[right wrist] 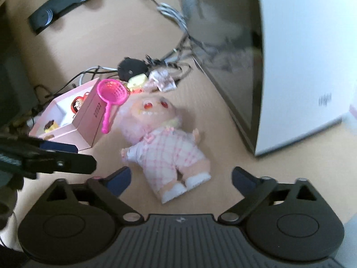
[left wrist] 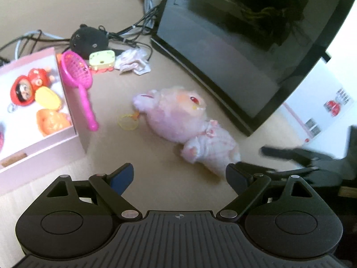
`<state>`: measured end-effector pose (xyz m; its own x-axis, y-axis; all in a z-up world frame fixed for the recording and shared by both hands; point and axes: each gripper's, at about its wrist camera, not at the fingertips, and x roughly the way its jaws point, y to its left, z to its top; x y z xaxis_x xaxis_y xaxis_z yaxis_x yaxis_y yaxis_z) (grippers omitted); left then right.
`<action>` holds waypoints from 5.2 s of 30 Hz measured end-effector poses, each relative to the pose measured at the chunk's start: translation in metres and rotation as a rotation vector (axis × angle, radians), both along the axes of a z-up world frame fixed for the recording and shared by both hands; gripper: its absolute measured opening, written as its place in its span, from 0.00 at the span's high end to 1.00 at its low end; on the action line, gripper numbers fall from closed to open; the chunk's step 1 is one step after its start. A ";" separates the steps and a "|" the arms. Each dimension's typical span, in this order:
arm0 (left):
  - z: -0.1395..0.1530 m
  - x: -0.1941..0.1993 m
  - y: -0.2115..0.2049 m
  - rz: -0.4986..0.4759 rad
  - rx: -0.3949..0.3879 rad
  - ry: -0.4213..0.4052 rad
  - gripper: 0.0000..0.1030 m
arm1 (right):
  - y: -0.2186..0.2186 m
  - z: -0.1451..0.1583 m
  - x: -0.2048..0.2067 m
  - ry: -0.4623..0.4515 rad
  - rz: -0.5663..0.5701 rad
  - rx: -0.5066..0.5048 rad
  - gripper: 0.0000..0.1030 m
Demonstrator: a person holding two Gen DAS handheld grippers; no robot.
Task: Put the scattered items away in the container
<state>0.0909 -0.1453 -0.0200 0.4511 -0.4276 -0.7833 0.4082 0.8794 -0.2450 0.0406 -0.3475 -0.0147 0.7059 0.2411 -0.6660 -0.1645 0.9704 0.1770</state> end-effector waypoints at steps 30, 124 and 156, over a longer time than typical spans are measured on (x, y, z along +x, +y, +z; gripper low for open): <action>-0.009 -0.031 0.080 0.323 0.029 0.102 0.07 | 0.094 -0.018 0.010 -0.059 0.565 -0.191 0.00; -0.002 0.037 -0.017 0.006 -0.004 -0.050 0.35 | 0.062 -0.020 0.018 -0.003 0.311 -0.127 0.31; 0.007 -0.008 0.038 0.189 -0.047 0.032 0.08 | 0.028 0.000 -0.031 0.006 0.396 -0.079 0.10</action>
